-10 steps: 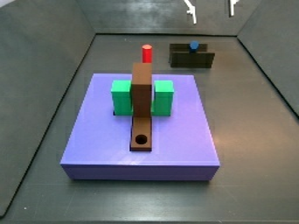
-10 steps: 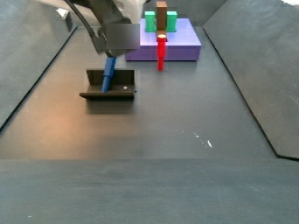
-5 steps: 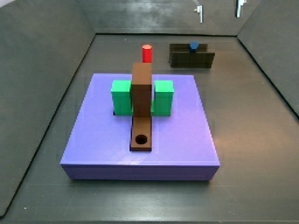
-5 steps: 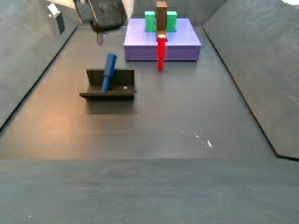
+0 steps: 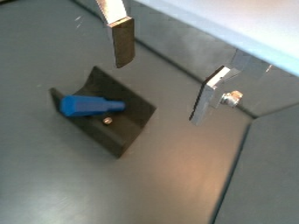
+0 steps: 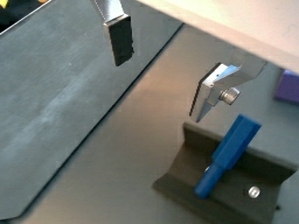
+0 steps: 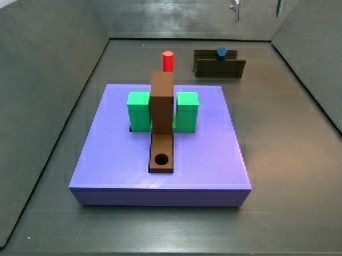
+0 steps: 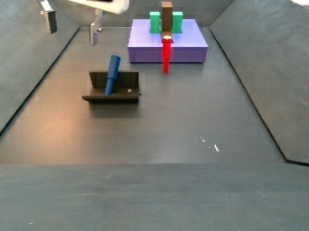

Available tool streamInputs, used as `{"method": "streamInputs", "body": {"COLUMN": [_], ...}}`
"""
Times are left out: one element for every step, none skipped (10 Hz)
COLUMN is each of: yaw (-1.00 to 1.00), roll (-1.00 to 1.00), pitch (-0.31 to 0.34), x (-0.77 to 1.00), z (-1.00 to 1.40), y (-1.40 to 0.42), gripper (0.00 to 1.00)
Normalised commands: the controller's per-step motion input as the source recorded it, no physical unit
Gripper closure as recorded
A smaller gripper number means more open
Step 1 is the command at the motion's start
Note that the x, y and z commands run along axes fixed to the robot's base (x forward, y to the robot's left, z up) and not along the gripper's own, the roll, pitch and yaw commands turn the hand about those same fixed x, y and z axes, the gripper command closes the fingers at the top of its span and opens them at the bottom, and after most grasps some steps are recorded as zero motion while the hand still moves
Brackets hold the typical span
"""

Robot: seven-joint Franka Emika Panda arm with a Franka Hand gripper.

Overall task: Pick up the blue object. Move up. Place the blue object on the fixture. Regrasp the blue object. Move to above the board. Insert the blue object.
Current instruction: Regrasp the blue object.

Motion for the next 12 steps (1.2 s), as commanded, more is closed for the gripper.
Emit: {"method": "streamInputs", "body": {"yaw": [0.06, 0.18, 0.32, 0.26, 0.0, 0.0, 0.0, -0.01, -0.04, -0.13, -0.15, -0.12], "roll": [1.0, 1.0, 1.0, 1.0, 0.19, 0.0, 0.01, -0.01, 0.0, 0.0, 0.03, 0.05], "pitch": [0.0, 0.08, 0.117, 0.103, 0.08, 0.037, -0.02, -0.231, -0.234, -0.309, -0.4, -0.491], "x": [0.13, 0.0, -0.18, -0.26, 0.0, 0.05, -0.17, -0.49, -0.42, -0.41, -0.56, -0.63], "z": [0.02, 0.01, 0.0, -0.22, -0.13, 0.0, 0.0, 0.0, -0.01, -0.01, -0.01, -0.09], "y": [-0.01, -0.01, 0.0, 0.0, 0.0, 0.01, 0.0, 0.14, 0.1, 0.05, 0.03, 0.0], "gripper": [0.0, 0.0, 0.0, 0.0, 0.0, 0.0, 0.0, 0.0, 0.0, 0.0, 0.0, 0.0]}}
